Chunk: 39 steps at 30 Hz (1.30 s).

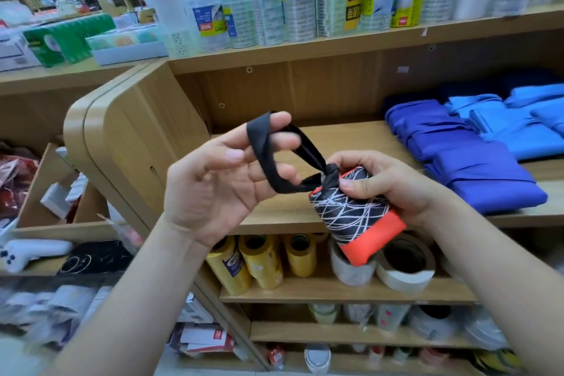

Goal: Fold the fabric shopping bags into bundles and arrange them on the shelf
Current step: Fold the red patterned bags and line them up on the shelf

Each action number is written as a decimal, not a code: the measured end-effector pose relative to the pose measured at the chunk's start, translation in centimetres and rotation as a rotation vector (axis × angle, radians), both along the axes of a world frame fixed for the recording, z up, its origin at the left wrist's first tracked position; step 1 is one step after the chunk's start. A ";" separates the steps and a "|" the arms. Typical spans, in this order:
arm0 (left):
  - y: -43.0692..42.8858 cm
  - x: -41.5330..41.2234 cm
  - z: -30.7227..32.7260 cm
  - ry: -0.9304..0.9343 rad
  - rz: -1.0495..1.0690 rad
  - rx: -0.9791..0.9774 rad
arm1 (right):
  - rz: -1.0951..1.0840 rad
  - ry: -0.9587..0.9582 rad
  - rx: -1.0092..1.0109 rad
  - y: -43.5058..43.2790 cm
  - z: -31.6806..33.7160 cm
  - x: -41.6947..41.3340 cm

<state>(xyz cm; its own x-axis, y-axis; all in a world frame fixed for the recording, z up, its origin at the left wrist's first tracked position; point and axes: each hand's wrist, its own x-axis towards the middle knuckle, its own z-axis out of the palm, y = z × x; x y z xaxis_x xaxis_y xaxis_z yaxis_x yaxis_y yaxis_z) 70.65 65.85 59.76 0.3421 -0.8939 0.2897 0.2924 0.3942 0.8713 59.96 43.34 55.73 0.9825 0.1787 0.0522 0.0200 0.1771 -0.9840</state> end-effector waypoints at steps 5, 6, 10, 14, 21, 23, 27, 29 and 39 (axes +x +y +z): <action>-0.9 0.0 0.0 0.041 -0.002 0.149 | -0.021 -0.019 -0.262 0.3 1.2 -1.5; -1.0 0.1 0.0 0.035 -0.008 0.178 | -0.056 -0.068 -0.428 0.5 1.9 -1.9; -1.9 0.0 0.1 0.045 -0.029 0.222 | -0.108 -0.200 -1.282 2.1 3.4 -2.4; -3.0 -0.6 0.9 0.091 -0.040 0.147 | -0.290 -0.323 -1.351 3.2 3.1 -2.0; -2.9 -1.7 -1.2 0.388 0.363 0.271 | -0.345 -0.351 -0.776 1.4 1.8 -1.9; -2.6 -1.4 -1.2 0.241 0.465 0.364 | -0.298 -0.259 -0.533 1.5 1.4 -1.9; -0.6 -0.1 0.4 -0.424 0.584 0.324 | -0.263 -0.074 -0.185 0.9 1.0 -1.9; -0.1 -0.1 1.5 -1.001 0.441 0.368 | -0.156 -0.023 -0.137 0.6 1.0 -2.1; -2.0 -0.3 1.6 -0.559 0.237 0.261 | 0.218 0.043 0.112 -1.2 0.0 -2.0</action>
<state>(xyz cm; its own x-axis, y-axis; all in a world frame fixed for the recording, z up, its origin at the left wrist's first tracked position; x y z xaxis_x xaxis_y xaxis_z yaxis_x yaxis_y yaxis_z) 70.34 63.82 61.35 0.3994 -0.8779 0.2642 -0.3000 0.1472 0.9425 57.92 42.17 55.73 0.9233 0.3818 0.0427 -0.0717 0.2804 -0.9572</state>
